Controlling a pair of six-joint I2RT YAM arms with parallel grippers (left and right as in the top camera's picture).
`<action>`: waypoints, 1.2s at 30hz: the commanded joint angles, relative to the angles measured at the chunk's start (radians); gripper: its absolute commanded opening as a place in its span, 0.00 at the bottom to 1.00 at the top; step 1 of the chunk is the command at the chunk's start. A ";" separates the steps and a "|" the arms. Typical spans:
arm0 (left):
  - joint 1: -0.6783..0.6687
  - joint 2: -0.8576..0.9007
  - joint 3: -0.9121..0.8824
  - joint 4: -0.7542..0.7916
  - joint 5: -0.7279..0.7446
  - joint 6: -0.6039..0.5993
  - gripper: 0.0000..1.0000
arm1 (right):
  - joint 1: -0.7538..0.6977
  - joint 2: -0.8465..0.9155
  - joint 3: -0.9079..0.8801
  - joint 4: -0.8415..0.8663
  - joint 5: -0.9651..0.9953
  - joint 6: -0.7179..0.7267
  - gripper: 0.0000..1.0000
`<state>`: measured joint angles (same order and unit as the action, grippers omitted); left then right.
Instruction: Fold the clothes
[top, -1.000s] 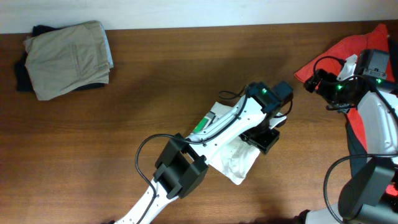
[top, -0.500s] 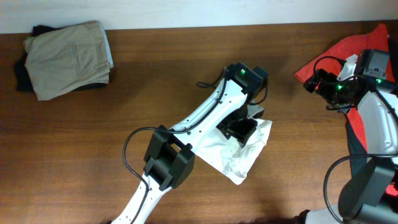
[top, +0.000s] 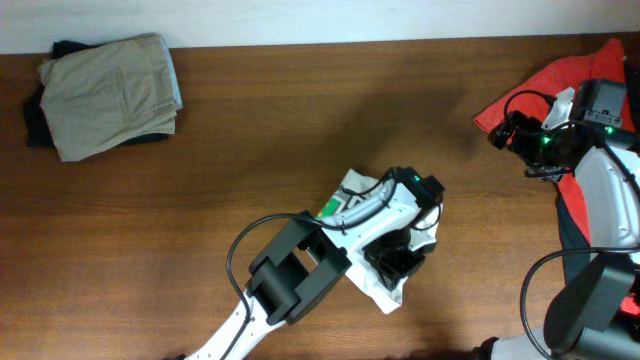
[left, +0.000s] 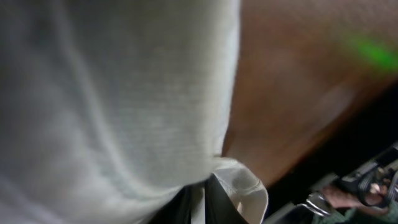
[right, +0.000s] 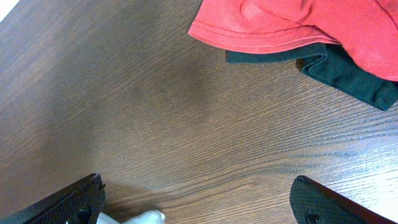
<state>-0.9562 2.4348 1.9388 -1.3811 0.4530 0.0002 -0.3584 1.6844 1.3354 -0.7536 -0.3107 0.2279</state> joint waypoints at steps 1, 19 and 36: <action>-0.021 -0.037 -0.011 0.010 0.038 0.001 0.07 | 0.000 -0.011 0.019 0.003 0.006 -0.002 0.99; 0.153 -0.209 0.181 0.084 -0.076 0.000 0.18 | 0.000 -0.011 0.019 0.003 0.006 -0.002 0.99; 0.075 0.031 0.154 0.254 0.132 -0.029 0.19 | 0.000 -0.011 0.019 0.003 0.006 -0.002 0.99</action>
<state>-0.8639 2.4325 2.0998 -1.1515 0.5072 -0.0235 -0.3584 1.6844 1.3354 -0.7536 -0.3107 0.2283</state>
